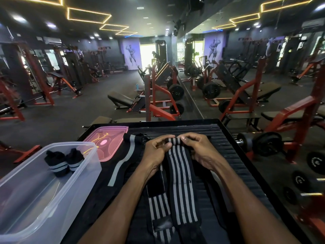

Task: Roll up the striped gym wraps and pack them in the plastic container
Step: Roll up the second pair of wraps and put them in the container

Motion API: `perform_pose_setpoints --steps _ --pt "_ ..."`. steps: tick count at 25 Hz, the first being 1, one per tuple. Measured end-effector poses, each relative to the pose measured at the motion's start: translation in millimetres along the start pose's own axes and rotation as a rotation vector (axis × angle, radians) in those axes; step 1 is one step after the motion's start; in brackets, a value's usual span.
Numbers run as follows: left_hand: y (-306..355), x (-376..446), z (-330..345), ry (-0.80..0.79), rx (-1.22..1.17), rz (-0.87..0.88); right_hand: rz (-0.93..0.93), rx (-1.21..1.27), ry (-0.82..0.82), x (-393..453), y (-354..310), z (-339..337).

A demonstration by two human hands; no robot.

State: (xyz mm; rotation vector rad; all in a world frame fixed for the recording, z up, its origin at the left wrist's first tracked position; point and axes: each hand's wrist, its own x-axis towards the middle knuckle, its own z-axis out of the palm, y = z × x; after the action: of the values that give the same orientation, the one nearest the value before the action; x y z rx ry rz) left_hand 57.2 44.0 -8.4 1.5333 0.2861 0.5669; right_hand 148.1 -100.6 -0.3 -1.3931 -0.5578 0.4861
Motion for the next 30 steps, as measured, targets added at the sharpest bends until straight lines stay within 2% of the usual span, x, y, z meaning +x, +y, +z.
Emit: perform_pose_setpoints --steps 4,6,12,17,20,23,30 --pt "-1 -2 0 -0.104 -0.153 -0.117 -0.073 0.018 0.026 0 -1 -3" --pt "-3 -2 1 -0.100 -0.107 -0.167 -0.068 -0.008 0.006 0 0 -3" --pt "-5 1 -1 -0.013 -0.046 -0.107 0.055 0.035 -0.045 -5 -6 2" --pt "-11 5 2 -0.078 -0.045 -0.155 -0.026 -0.006 0.019 -5 -3 1" --pt "-14 7 1 -0.019 0.039 -0.098 0.035 0.041 -0.050 -6 -4 1" --pt "-16 10 1 0.035 0.045 -0.111 0.093 0.123 -0.099 -5 -6 4" --pt "-16 8 -1 -0.051 0.090 -0.168 0.067 0.071 -0.059 -2 1 4"
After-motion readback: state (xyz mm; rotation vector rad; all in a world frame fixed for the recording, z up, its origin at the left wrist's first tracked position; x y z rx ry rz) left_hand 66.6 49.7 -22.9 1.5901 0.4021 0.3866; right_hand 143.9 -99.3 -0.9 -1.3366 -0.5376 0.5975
